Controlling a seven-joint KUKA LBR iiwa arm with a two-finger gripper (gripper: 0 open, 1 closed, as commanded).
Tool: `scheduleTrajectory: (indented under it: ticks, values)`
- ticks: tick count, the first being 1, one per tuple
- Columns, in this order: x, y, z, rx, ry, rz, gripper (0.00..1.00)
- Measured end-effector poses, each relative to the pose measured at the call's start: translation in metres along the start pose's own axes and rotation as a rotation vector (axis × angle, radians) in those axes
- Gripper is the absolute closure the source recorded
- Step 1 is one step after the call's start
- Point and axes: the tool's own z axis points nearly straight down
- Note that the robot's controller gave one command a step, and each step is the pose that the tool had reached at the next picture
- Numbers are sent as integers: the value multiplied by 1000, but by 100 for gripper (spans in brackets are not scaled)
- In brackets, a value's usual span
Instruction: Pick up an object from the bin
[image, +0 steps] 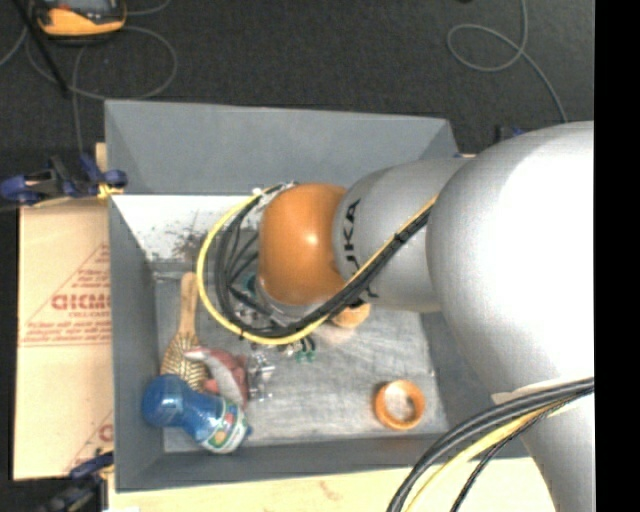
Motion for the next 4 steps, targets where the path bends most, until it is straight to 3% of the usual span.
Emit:
scheduleTrajectory:
  ticks: [1,2,3,4]
  values:
    - [52,-4,-1,2,-1,155,100]
    - [54,-4,0,2,3,156,0]
    - [52,-4,-1,1,-1,157,100]
    - [54,-4,0,1,3,157,0]
